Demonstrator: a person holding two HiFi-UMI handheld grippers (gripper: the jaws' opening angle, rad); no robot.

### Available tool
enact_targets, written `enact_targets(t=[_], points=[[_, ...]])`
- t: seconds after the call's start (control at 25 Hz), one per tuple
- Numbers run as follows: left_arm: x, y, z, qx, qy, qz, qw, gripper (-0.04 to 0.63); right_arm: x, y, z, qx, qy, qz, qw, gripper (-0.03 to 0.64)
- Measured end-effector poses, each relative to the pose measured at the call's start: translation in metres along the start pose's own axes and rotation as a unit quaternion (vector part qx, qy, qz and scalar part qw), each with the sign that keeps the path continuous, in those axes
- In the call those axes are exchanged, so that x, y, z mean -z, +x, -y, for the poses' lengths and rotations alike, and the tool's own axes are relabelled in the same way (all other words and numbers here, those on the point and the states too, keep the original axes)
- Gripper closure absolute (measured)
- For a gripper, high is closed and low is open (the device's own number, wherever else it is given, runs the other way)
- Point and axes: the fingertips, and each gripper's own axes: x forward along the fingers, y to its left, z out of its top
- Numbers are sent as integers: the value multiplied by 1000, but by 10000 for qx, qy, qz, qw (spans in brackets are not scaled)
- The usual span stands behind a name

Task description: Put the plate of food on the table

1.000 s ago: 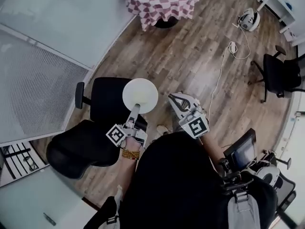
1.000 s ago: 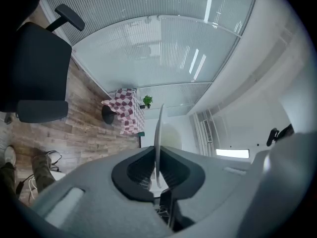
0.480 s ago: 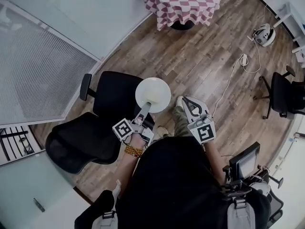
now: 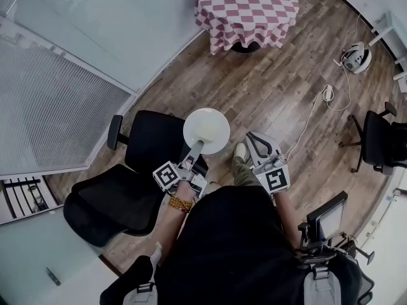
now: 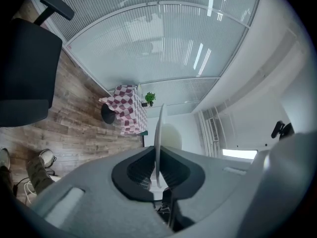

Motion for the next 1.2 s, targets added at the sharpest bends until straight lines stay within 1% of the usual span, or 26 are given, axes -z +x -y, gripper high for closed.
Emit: enact_targets(t=[0.2, 0.52, 0.6, 0.76, 0.96, 1.2], points=[[-5, 45, 5, -36, 46, 38, 10000, 574, 8, 11, 47, 6, 30, 20, 10000, 603], [2, 115, 20, 99, 170, 133, 9997, 574, 32, 15, 118, 4, 150, 4, 9999, 603], [1, 126, 23, 130, 209, 143, 9996, 574, 36, 16, 130, 27, 140, -20, 9999, 603], [-4, 146, 24, 117, 164, 133, 9997, 574, 39, 20, 152, 154, 197, 4, 9997, 603], [-8, 168, 24, 122, 158, 25, 9998, 574, 45, 22, 172, 288, 168, -69, 9994, 603], [-23, 202, 19, 147, 116, -139, 9997, 574, 53, 33, 195, 507, 206, -182, 9983, 603]])
